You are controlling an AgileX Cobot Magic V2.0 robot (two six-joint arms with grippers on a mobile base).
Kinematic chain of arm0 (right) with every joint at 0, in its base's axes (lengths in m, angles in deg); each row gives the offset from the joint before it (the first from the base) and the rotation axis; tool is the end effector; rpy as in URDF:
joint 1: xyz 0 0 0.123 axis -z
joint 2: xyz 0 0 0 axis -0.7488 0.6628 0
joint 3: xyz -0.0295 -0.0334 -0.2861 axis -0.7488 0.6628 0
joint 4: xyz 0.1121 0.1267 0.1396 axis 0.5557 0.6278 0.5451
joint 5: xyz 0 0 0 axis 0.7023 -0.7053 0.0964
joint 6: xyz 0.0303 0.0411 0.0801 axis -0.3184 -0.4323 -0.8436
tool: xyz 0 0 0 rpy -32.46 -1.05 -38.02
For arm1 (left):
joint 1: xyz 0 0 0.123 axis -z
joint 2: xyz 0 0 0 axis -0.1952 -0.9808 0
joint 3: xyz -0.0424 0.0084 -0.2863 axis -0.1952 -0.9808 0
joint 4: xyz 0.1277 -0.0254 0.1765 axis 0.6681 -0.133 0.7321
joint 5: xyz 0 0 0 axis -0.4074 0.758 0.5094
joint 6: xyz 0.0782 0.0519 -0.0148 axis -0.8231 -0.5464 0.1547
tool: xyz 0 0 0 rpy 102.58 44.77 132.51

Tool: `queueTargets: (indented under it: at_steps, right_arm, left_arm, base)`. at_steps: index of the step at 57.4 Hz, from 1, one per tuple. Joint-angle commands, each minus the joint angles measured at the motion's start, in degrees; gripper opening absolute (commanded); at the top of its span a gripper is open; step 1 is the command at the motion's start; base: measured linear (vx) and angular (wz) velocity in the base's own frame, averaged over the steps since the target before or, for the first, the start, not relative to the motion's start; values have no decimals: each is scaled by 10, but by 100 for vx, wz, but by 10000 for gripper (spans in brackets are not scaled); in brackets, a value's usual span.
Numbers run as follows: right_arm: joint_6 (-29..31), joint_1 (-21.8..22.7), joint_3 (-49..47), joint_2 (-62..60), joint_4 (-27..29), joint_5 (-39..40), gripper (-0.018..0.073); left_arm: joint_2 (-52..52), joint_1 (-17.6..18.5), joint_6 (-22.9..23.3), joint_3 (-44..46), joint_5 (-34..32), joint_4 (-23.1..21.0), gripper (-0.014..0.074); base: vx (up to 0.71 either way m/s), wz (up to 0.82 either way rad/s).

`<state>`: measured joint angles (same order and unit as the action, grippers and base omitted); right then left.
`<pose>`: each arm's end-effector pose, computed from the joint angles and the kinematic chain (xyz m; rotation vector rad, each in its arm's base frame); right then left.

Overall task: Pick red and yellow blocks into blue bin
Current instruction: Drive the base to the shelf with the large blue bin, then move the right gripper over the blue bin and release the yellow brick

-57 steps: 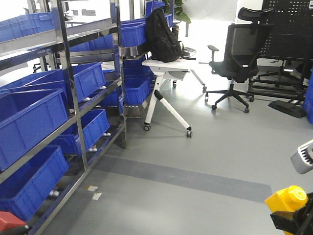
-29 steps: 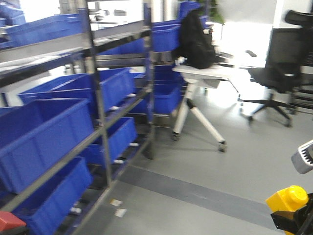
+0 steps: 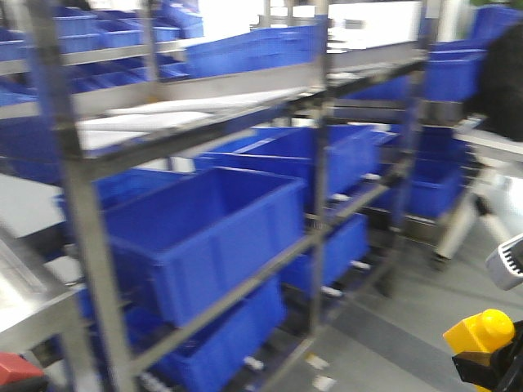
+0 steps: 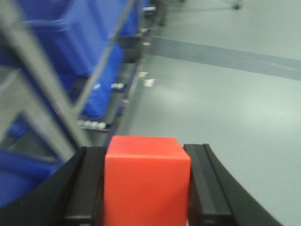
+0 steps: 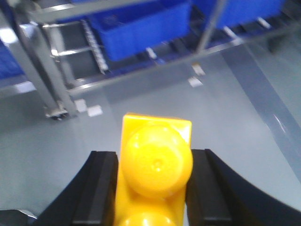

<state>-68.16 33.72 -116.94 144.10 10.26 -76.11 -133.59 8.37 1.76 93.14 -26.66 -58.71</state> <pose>0.1430 0.0426 0.3602 -0.5541 2.2985 0.0893 0.1029 -0.0489 0.3475 0.5157 2.1278 -0.2849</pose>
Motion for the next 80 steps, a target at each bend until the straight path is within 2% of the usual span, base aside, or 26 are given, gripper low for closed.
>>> queueTargets:
  at_steps: [1,58,80]
  right_arm:
    - [1,-1,-16,-7,0,37,247]
    - [1,-1,-16,-7,0,37,247]
    - [1,-1,-16,-7,0,37,247]
  left_arm:
    - [4,3,2,17,-42,-10,201]
    - [4,3,2,17,-42,-10,201]
    - [4,3,2,17,-42,-10,201]
  base:
    - [18,71]
    - [13,68]
    - [6,35]
